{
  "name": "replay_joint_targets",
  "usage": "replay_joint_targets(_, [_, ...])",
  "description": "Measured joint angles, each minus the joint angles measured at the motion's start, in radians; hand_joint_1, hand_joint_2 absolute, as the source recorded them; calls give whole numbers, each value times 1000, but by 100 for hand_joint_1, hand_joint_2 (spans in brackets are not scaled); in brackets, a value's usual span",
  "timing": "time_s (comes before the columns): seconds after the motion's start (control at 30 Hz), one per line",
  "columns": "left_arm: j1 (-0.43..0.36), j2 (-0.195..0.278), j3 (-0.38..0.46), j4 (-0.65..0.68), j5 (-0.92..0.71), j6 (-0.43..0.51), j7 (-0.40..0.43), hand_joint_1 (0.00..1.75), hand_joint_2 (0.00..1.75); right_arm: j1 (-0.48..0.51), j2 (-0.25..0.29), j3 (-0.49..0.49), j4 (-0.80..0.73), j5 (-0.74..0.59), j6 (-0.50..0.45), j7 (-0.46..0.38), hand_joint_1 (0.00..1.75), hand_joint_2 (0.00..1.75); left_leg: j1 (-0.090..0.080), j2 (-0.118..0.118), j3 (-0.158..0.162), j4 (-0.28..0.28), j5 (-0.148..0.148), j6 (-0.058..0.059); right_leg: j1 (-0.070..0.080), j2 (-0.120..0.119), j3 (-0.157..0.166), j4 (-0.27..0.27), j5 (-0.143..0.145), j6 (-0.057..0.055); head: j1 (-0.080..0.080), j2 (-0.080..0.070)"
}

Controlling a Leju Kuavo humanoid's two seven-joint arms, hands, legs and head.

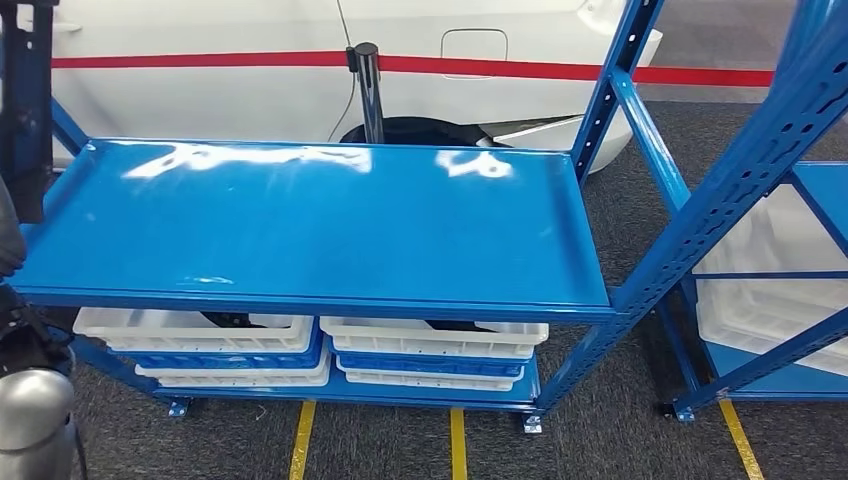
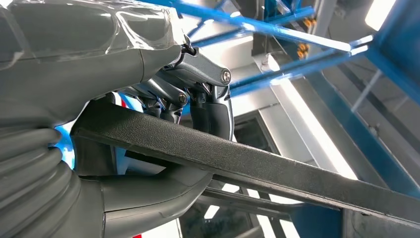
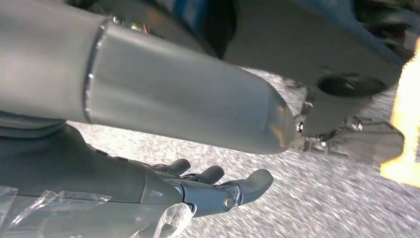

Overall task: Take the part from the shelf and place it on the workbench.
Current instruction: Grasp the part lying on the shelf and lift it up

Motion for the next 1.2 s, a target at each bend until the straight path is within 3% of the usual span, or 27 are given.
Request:
replay_joint_targets(0.07, [2,0,1,-5,-4,0,11,175,175,0,0,0,0,-1,0,3,0,0,-2,0,-22,1,17,6,-1,-1,-43,142,-89,6,3,0])
replay_joint_targets(0.1, [3,0,2,-7,-5,0,16,175,175,1,0,0,0,-2,0,4,0,0,-2,0,-33,1,25,6,-1,-1,-53,194,-106,9,3,0])
replay_joint_targets(0.13, [3,0,2,-8,-7,0,20,175,175,1,1,0,0,-2,0,4,0,0,-3,0,-44,2,33,5,-2,-1,-46,213,-100,9,3,0])
replay_joint_targets(0.17, [4,0,4,-11,-10,0,22,175,175,0,1,0,0,-3,0,4,0,0,-3,-1,-53,3,41,3,-2,-1,-21,192,-75,8,4,0])
replay_joint_targets(0.23, [4,0,9,-18,-19,0,24,175,175,-1,0,0,0,-4,-1,4,0,0,-4,-1,-69,5,54,-2,-1,-1,80,56,-22,1,4,0])
replay_joint_targets(0.3, [3,0,16,-26,-25,0,28,175,175,-3,-2,0,0,-4,-2,3,0,0,-7,0,-78,9,65,-12,4,0,171,-85,-10,-9,3,0])
replay_joint_targets(0.37, [2,0,21,-33,-26,0,33,175,175,-5,-4,0,0,-3,-3,2,0,0,-8,1,-84,11,79,-24,8,0,192,-131,-14,-17,3,0])
replay_joint_targets(0.43, [3,0,23,-37,-29,0,36,175,175,-7,-2,0,0,-2,-3,2,0,0,-6,1,-95,23,68,-35,4,-4,179,-133,-2,-30,3,0])
replay_joint_targets(0.5, [3,1,24,-41,-31,0,37,175,175,-8,-2,0,0,-2,-4,3,0,0,-1,0,-125,101,-7,-44,-1,-10,160,-136,18,-44,1,0])
replay_joint_targets(0.57, [3,1,25,-44,-36,0,45,175,175,-8,-2,0,0,-1,-5,3,0,0,2,0,-165,240,-99,-52,0,-14,136,-135,37,-49,0,0])
replay_joint_targets(0.6, [3,1,25,-45,-40,0,52,175,175,-7,-2,0,0,-1,-6,3,0,0,2,0,-175,297,-118,-56,0,-15,122,-133,47,-48,0,0])
replay_joint_targets(0.63, [3,2,25,-46,-44,0,60,175,175,-7,-2,0,0,-2,-6,3,0,0,3,0,-171,324,-113,-58,0,-16,109,-132,56,-47,0,0])
replay_joint_targets(0.67, [3,2,25,-47,-49,0,66,175,175,-6,-2,0,0,-2,-6,3,0,0,4,0,-151,314,-90,-59,-1,-16,95,-129,64,-45,0,0])
replay_joint_targets(0.73, [1,3,25,-52,-57,0,73,175,175,-6,-1,0,0,-4,-6,3,0,0,6,0,-64,196,-37,-60,-2,-16,71,-120,78,-38,0,0])
replay_joint_targets(0.8, [-1,4,26,-60,-60,0,74,175,175,-5,-1,0,0,-5,-6,3,0,0,4,-2,22,54,-32,-54,1,-14,52,-110,90,-28,0,0])
replay_joint_targets(0.83, [-1,5,26,-63,-60,0,75,175,175,-4,-1,0,0,-5,-6,3,0,0,1,-3,41,17,-39,-48,3,-13,46,-107,97,-22,0,0])
replay_joint_targets(0.9, [-1,6,26,-65,-61,0,78,175,175,-2,-2,0,0,-4,-6,3,0,0,-2,-3,33,6,-35,-31,4,-12,35,-106,111,-11,1,0])
replay_joint_targets(0.93, [-2,6,26,-67,-63,0,81,175,175,-2,-3,0,1,-3,-6,3,0,0,-2,-2,24,7,-27,-21,3,-12,27,-99,102,-6,1,0])
replay_joint_targets(1.0, [-3,6,25,-70,-74,0,88,175,175,-1,-3,0,1,0,-6,3,0,0,0,0,2,6,-6,1,-1,-12,-1,-33,31,2,2,0])
replay_joint_targets(1.07, [-3,6,25,-72,-89,0,96,175,175,-2,-3,0,1,3,-6,6,0,0,-3,1,-22,7,14,12,-2,-12,-40,102,-70,7,3,0])
replay_joint_targets(1.1, [-3,6,25,-73,-94,0,100,175,175,-4,-3,0,1,4,-5,7,0,0,-6,0,-35,7,25,13,-2,-12,-52,165,-97,7,4,0])
replay_joint_targets(1.13, [-2,7,24,-73,-97,0,104,175,175,-5,-3,0,1,4,-5,9,0,0,-8,0,-49,8,36,14,-2,-12,-51,203,-100,7,4,0])
replay_joint_targets(1.17, [-2,7,24,-73,-98,0,106,175,175,-8,-3,0,1,4,-5,10,0,0,-12,0,-62,8,46,14,-1,-12,-34,207,-81,4,4,0])
replay_joint_targets(1.2, [-1,7,24,-74,-98,0,107,175,175,-11,-3,0,1,4,-6,10,0,0,-15,0,-74,9,57,14,1,-11,1,172,-51,-2,4,0])
